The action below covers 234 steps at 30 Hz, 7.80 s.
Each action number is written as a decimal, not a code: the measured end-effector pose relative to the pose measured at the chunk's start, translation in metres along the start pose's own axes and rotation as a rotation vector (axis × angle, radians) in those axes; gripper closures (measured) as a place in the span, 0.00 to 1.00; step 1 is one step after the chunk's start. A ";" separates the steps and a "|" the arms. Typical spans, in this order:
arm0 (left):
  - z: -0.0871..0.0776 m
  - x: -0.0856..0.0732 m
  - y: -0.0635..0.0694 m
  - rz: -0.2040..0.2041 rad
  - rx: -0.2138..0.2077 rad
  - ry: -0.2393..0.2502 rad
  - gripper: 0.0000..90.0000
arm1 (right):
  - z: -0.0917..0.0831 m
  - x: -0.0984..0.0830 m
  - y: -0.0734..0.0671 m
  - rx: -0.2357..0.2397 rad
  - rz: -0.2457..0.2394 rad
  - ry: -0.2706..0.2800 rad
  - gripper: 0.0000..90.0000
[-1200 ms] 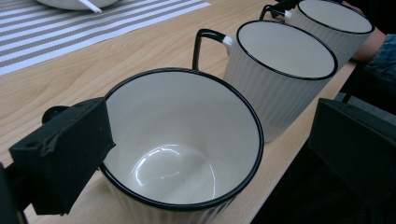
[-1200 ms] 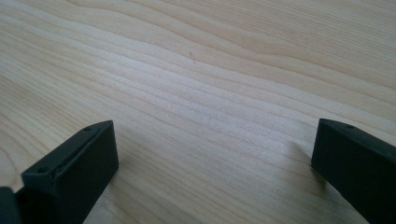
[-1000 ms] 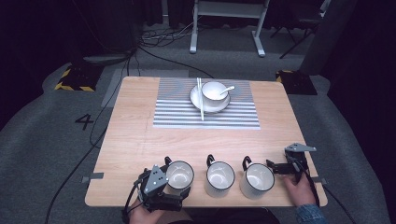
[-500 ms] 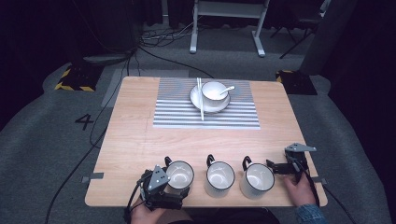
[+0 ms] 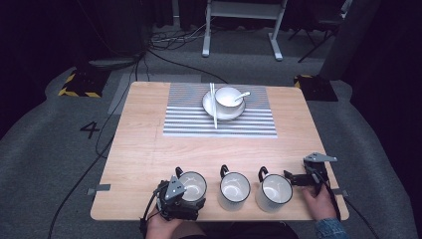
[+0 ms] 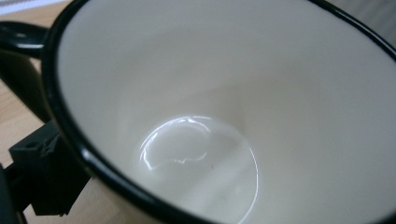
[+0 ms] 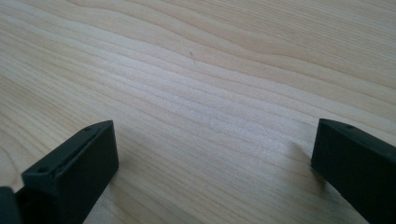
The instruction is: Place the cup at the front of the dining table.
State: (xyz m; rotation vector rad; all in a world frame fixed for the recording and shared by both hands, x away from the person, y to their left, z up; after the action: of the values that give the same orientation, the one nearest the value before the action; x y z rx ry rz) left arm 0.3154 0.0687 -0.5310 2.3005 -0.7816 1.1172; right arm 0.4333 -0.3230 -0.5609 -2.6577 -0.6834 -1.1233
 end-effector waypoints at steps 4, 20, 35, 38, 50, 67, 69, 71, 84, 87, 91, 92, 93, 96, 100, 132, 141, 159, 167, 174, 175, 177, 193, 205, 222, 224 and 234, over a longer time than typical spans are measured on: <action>0.006 0.001 -0.001 0.029 -0.033 0.048 0.00 | 0.000 0.000 0.000 -0.001 0.002 0.001 0.01; 0.014 -0.002 0.000 0.060 -0.015 0.098 0.01 | 0.000 0.000 0.000 -0.001 0.003 0.001 0.01; 0.014 -0.001 0.002 0.073 0.028 0.058 0.03 | 0.000 0.000 0.000 -0.001 0.001 0.001 0.01; 0.015 0.000 0.002 0.087 0.027 0.049 0.03 | 0.000 0.000 0.000 -0.001 0.002 0.000 0.01; -0.001 0.025 0.008 0.083 -0.015 0.054 0.03 | 0.000 0.000 0.000 0.000 0.002 0.000 0.01; -0.029 0.074 -0.009 0.092 -0.018 0.088 0.03 | 0.000 0.000 0.000 -0.001 0.002 0.000 0.01; -0.032 0.083 -0.013 0.090 -0.018 0.091 0.03 | 0.000 0.000 0.000 -0.001 0.003 0.000 0.01; -0.033 0.088 -0.017 0.079 -0.021 0.099 0.03 | 0.000 0.000 0.000 0.000 0.003 0.001 0.01; -0.040 0.119 -0.037 0.069 -0.013 0.124 0.03 | 0.000 0.000 0.000 -0.001 0.003 0.001 0.01; -0.041 0.130 -0.045 0.071 0.000 0.128 0.03 | 0.000 0.000 0.000 -0.001 0.003 0.001 0.01; -0.043 0.141 -0.053 0.062 -0.002 0.132 0.03 | 0.000 0.000 0.000 -0.001 0.002 0.000 0.01; -0.043 0.141 -0.053 0.062 -0.002 0.132 0.03 | 0.000 0.000 0.000 -0.001 0.003 0.001 0.01; -0.043 0.144 -0.054 0.058 -0.003 0.141 0.03 | 0.000 0.000 0.000 0.000 0.003 0.001 0.01; -0.042 0.156 -0.064 0.054 0.013 0.153 0.03 | 0.000 0.000 0.000 -0.001 0.003 0.001 0.01; -0.039 0.165 -0.070 0.052 0.031 0.158 0.03 | 0.000 0.000 0.000 -0.001 0.003 0.000 0.01; 0.005 0.238 -0.148 0.020 0.101 0.208 0.03 | 0.000 0.000 0.001 0.003 -0.008 0.000 0.00; 0.020 0.249 -0.172 -0.011 0.100 0.212 0.03 | 0.001 0.000 0.000 0.005 -0.008 -0.001 0.00; 0.067 0.263 -0.214 -0.038 0.174 0.159 0.03 | 0.001 0.000 0.000 0.006 -0.009 0.000 0.00; 0.091 0.244 -0.228 -0.080 0.191 0.107 0.03 | 0.001 0.000 0.000 0.006 -0.008 0.000 0.00; 0.111 0.220 -0.232 -0.142 0.176 0.087 0.03 | 0.001 0.000 0.000 0.006 -0.009 0.000 0.00; 0.111 0.220 -0.232 -0.142 0.176 0.087 0.03 | 0.001 0.000 0.000 0.006 -0.009 0.000 0.00; 0.116 0.212 -0.234 -0.160 0.182 0.080 0.03 | 0.001 0.000 0.000 0.006 -0.009 0.000 0.00; 0.151 0.171 -0.231 -0.188 0.181 -0.017 0.03 | 0.001 0.000 0.000 0.006 -0.009 0.001 0.00; 0.160 0.159 -0.220 -0.158 0.171 0.001 0.03 | 0.001 0.000 0.000 0.005 -0.011 0.001 0.00; 0.159 0.147 -0.211 -0.034 0.243 0.020 0.03 | 0.001 0.000 0.000 0.003 -0.009 0.001 0.01; 0.158 0.146 -0.211 -0.051 0.244 0.014 0.02 | 0.001 0.000 0.000 -0.001 -0.014 0.000 0.01; 0.145 0.148 -0.204 -0.200 0.249 -0.023 0.00 | 0.001 0.000 0.000 0.003 -0.010 0.001 0.01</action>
State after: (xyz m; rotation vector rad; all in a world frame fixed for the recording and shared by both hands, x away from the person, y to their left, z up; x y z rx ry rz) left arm 0.6057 0.0856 -0.5247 2.5334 -0.4270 1.1522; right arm 0.4339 -0.3225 -0.5611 -2.6534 -0.6978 -1.1253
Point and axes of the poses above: each handheld gripper's, and its own axes: z roughly forward along the jaws, x roughly out of its top, y roughly to its right, the point moved 8 cm from there along z, roughly forward along the jaws
